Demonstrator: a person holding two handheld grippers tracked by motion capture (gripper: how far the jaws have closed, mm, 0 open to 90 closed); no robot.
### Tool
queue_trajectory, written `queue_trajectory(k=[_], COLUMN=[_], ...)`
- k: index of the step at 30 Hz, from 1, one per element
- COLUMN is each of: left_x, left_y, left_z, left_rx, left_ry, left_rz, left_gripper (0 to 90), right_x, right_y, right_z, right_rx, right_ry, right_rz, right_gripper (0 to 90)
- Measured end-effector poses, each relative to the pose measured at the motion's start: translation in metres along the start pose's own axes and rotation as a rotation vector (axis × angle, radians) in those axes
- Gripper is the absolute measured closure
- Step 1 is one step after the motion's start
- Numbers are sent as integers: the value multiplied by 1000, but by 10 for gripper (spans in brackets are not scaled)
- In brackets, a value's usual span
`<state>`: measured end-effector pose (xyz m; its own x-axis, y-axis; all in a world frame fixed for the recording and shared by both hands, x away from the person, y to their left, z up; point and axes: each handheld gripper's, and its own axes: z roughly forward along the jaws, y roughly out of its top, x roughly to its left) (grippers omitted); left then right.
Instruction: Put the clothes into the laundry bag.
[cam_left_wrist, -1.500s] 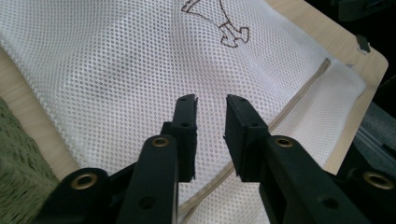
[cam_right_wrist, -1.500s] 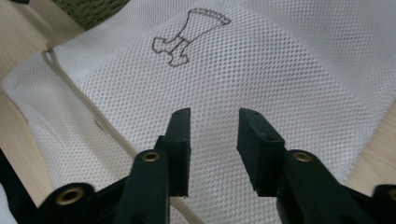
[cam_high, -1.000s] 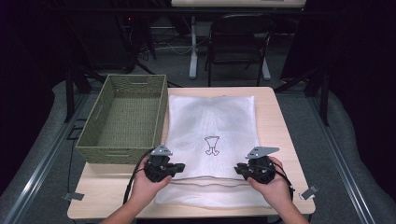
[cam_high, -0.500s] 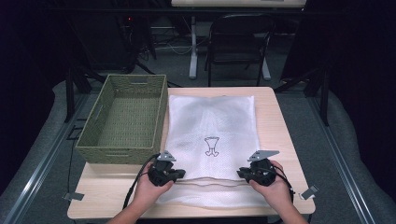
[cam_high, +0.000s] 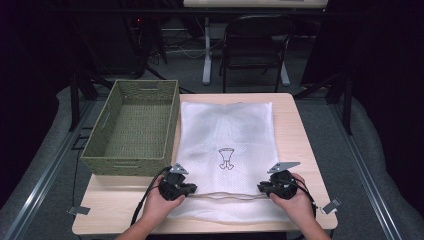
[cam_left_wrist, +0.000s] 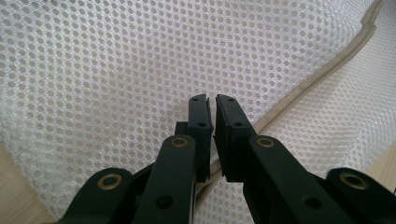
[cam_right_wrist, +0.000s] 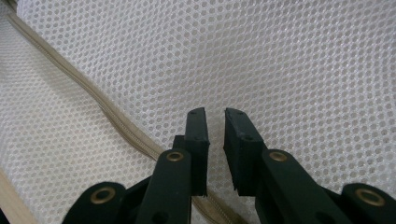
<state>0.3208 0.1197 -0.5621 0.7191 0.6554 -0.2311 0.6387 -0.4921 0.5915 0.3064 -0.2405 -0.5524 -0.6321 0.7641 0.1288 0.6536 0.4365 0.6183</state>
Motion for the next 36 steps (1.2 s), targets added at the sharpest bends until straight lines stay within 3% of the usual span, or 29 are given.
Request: queue_trajectory(k=[8, 19, 23, 27, 30, 36], left_x=[2, 4, 9, 18, 23, 32], left_y=[-1, 0, 1, 1, 2, -9], left_z=[-2, -18, -25, -37, -52, -71], left_rx=[-11, -92, -127, -150, -169, -173], left_ry=[9, -4, 13, 41, 97, 141], left_rz=[-9, -58, -74, -104, -80, -72], left_gripper=[815, 663, 542, 491, 473, 458], right_x=[-3, -4, -4, -4, -2, 0], right_y=[-2, -2, -1, 1, 2, 3], right_z=[1, -1, -3, -7, -10, -13], right_rx=[5, -16, -37, -57, -88, -133], right_ry=[-5, -15, -22, -22, -27, -28], right_rz=[12, 10, 11, 14, 12, 27], right_gripper=[793, 762, 742, 721, 698, 613])
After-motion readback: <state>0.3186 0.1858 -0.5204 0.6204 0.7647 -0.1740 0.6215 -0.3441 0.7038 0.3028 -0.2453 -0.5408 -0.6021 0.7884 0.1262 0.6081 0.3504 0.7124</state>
